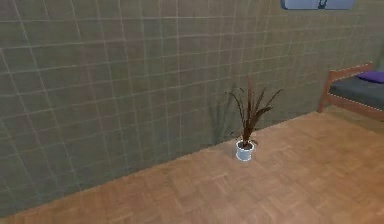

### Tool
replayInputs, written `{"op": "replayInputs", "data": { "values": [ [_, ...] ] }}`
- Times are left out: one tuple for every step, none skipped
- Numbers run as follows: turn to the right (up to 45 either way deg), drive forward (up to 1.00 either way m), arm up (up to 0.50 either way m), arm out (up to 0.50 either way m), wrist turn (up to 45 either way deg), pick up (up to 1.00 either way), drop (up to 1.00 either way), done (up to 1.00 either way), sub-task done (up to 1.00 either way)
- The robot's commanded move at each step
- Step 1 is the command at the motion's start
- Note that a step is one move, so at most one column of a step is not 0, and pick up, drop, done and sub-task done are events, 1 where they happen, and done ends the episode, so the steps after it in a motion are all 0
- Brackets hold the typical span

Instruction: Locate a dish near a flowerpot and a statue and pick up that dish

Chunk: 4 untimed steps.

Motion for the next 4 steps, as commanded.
{"op": "replayInputs", "data": {
  "values": [
    [0.0,0.05,0.0,0.0,0.0,0.0,0.0,0.0,0.0],
    [-24.0,0.0,0.0,0.0,0.0,0.0,0.0,0.0,0.0],
    [0.0,0.45,0.0,0.0,0.0,0.0,0.0,0.0,0.0],
    [45.0,0.0,0.0,0.0,0.0,0.0,0.0,0.0,0.0]
  ]
}}
